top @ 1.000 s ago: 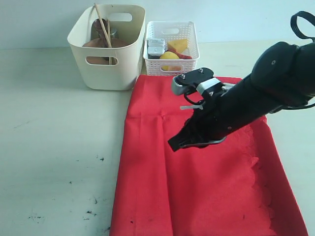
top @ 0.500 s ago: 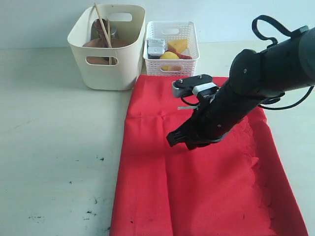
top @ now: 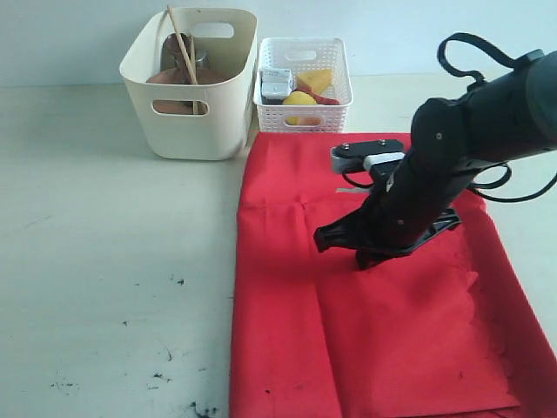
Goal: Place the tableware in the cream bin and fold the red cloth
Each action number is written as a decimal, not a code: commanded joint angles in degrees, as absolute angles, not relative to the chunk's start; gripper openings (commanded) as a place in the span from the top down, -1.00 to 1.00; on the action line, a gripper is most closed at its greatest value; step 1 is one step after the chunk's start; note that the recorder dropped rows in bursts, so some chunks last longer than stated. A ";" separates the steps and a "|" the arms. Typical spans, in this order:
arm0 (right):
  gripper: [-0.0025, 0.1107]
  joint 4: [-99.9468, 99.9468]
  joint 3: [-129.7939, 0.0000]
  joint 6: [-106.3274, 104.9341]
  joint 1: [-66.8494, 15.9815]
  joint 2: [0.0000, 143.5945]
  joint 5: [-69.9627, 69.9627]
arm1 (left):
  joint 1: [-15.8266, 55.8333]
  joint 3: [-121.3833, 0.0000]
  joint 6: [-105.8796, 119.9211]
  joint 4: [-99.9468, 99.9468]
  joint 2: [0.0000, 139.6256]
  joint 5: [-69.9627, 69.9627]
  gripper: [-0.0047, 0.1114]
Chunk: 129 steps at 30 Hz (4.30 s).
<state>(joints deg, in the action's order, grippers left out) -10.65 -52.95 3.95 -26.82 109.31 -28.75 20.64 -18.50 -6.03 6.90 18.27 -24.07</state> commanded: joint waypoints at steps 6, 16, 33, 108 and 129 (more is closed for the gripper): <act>0.96 -5.59 -45.49 4.11 -16.96 111.02 -33.07 | 20.58 -18.18 -6.20 7.11 17.98 -24.00 0.92; 0.96 0.81 -42.34 4.23 -9.16 110.57 -35.51 | 20.58 -18.18 -6.20 7.11 17.98 -24.00 0.92; 0.96 1.47 -42.82 2.55 0.48 110.67 -28.56 | 20.58 -18.18 -6.20 7.11 17.98 -24.00 0.92; 0.96 -7.27 -108.40 0.00 -8.75 96.39 -65.49 | 20.58 -18.18 -6.20 7.11 17.98 -24.00 0.92; 0.96 -6.26 -106.50 -5.54 -12.70 68.73 -67.65 | 20.58 -18.18 -6.20 7.11 17.98 -24.00 0.92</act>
<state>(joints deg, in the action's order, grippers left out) -6.71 -108.12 -4.84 -12.58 72.55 -67.27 20.64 -18.50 -6.03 6.90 18.27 -24.17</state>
